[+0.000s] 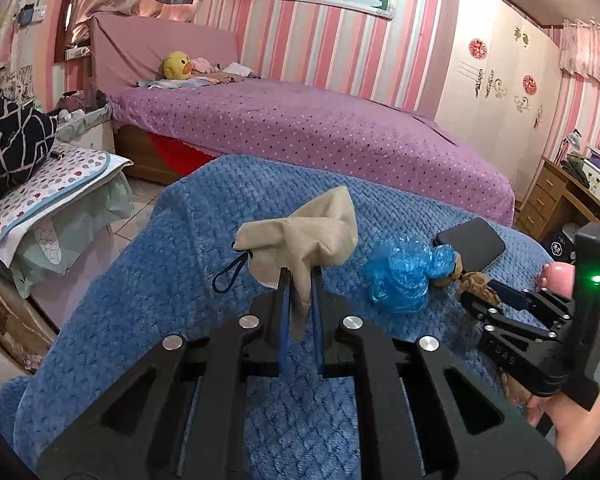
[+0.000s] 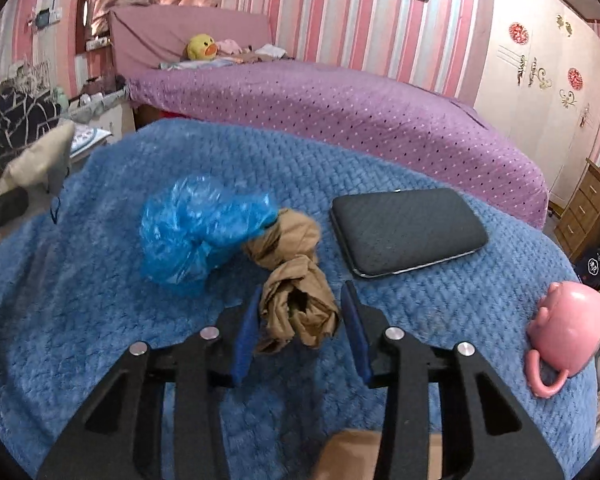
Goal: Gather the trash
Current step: 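Grasp the brown crumpled fabric with the right tool while the left tool holds the cloth, then carry the beige cloth and brown fabric in both tools over the blue basket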
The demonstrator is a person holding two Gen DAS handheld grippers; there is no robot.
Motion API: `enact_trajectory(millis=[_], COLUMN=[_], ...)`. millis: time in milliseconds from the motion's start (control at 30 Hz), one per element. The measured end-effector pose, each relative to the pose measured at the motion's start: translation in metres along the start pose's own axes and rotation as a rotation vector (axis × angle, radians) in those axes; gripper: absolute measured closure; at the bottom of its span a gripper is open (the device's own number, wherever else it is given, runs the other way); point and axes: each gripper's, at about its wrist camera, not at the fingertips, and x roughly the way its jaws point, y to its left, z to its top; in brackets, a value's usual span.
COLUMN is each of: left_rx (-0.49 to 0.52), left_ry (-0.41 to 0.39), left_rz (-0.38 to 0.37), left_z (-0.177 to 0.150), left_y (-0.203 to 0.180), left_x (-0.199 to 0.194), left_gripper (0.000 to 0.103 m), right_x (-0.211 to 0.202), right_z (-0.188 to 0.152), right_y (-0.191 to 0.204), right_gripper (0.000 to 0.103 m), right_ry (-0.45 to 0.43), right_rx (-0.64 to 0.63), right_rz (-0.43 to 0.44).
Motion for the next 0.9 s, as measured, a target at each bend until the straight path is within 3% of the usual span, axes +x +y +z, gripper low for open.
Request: enact_trajectory(millis=[333,500,900], left_rx=[0.009,0.026,0.104], left_ry=[-0.035,-0.042,0.019], left_rz=[-0.023,-0.070,-0.142], left_z=[-0.002,-0.008,-0.041], left_y=[-0.030,-0.054,-0.142], left_x=[-0.027,-0.039,-0.051], left_gripper=[0.095,0.095,0.095], right_x=[-0.062,-0.105,-0.185], right_z=[-0.018,-0.031,-0.098], right_y=[-0.051,-0.084,-0.158], right_gripper=[0.063,0.063,0.063], right_ry=[-0.059,-0.092,-0.098], right_rx=[0.036,0.053,0.115], right_rz=[-0.078,-0.120,-0.236])
